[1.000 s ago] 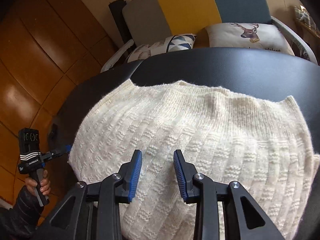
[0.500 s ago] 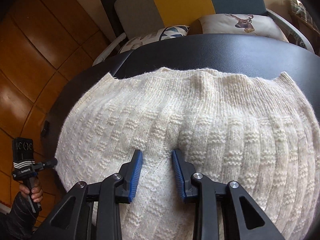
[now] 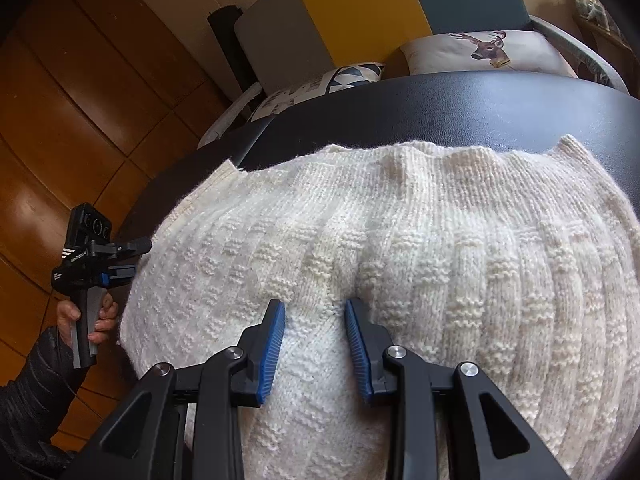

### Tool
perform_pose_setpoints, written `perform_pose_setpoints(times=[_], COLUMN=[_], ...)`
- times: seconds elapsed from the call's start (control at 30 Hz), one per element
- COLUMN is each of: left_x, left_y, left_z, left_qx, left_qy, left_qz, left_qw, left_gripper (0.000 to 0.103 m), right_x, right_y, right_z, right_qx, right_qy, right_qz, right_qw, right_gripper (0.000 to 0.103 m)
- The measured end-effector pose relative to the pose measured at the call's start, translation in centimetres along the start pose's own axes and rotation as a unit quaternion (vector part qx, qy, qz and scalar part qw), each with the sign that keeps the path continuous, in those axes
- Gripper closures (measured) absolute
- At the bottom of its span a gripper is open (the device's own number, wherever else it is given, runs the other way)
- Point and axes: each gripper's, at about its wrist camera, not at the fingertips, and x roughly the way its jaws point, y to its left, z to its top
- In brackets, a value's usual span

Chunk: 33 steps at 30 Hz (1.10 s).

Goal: Fold clothes

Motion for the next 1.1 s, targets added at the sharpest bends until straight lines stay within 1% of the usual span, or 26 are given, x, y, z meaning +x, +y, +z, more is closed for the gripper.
perform_pose_setpoints(times=[0.07,0.13,0.17,0.2,0.27,0.33,0.37,0.43,0.5,0.57,0.67,0.73,0.87,0.9,1.0,1.07,1.1], left_x=[0.5,1.2,1.6,1.8,1.8,1.4,1.1,-0.1,-1.4,-3.0,-5.2,-6.5,-7.9,-8.2,-9.0,-9.4,-9.5], left_y=[-0.4,-0.6,-0.6,-0.8,-1.3,-1.5,-1.5,-1.7,-2.1,-2.4,-2.7,-2.7,-3.5,-3.8,-4.7,-5.4,-5.9], left_z=[0.3,0.2,0.1,0.0,-0.4,-0.6,-0.7,-0.8,-0.8,-0.6,0.0,0.7,1.8,1.9,2.2,2.2,2.1], left_qx=[0.006,0.008,0.009,0.01,0.01,0.003,-0.002,0.004,0.015,0.027,0.041,0.045,0.052,0.054,0.048,0.042,0.038], left_qy=[-0.004,0.001,0.004,0.0,-0.009,-0.02,-0.025,-0.037,-0.04,-0.047,-0.061,-0.067,-0.068,-0.067,-0.063,-0.06,-0.062], left_qz=[0.002,0.0,0.001,0.003,0.009,0.015,0.017,0.022,0.027,0.031,0.04,0.051,0.073,0.076,0.075,0.07,0.06], left_qw=[1.0,1.0,1.0,0.9999,0.9999,0.9997,0.9995,0.9991,0.9987,0.998,0.9965,0.9954,0.9936,0.9934,0.994,0.9948,0.9956], left_gripper=[0.032,0.053,0.072,0.079,0.083,0.086,0.087,0.088,0.089,0.089,0.089,0.089,0.089,0.089,0.089,0.089,0.089], right_x=[0.0,0.0,0.1,0.1,0.0,-0.2,-0.7,-2.5,-4.4,-5.9,-6.7,-6.4,-4.9,-4.3,-2.0,-1.1,-0.7], right_y=[-0.1,0.0,0.0,0.0,0.1,0.2,0.4,0.8,0.4,-1.0,-3.4,-4.3,-3.9,-3.6,-3.4,-3.5,-3.6], right_z=[0.0,-0.1,-0.1,-0.1,-0.1,0.5,0.9,1.6,2.1,2.6,2.8,2.9,3.4,3.4,3.2,3.2,3.2], right_qx=[0.0,-0.003,-0.004,-0.006,-0.003,-0.004,-0.015,-0.068,-0.11,-0.126,-0.132,-0.135,-0.162,-0.172,-0.206,-0.203,-0.202], right_qy=[-0.003,-0.005,-0.007,-0.008,-0.005,0.013,0.02,0.018,0.022,0.034,0.068,0.088,0.104,0.111,0.14,0.153,0.159], right_qz=[0.005,0.007,0.007,0.008,0.01,0.014,0.012,-0.013,-0.037,-0.052,-0.072,-0.074,-0.067,-0.071,-0.094,-0.105,-0.11], right_qw=[1.0,1.0,1.0,1.0,1.0,1.0,1.0,0.997,0.993,0.99,0.986,0.984,0.979,0.976,0.964,0.961,0.96], right_gripper=[0.072,0.072,0.072,0.072,0.072,0.071,0.071,0.071,0.071,0.071,0.071,0.071,0.071,0.071,0.071,0.07,0.07])
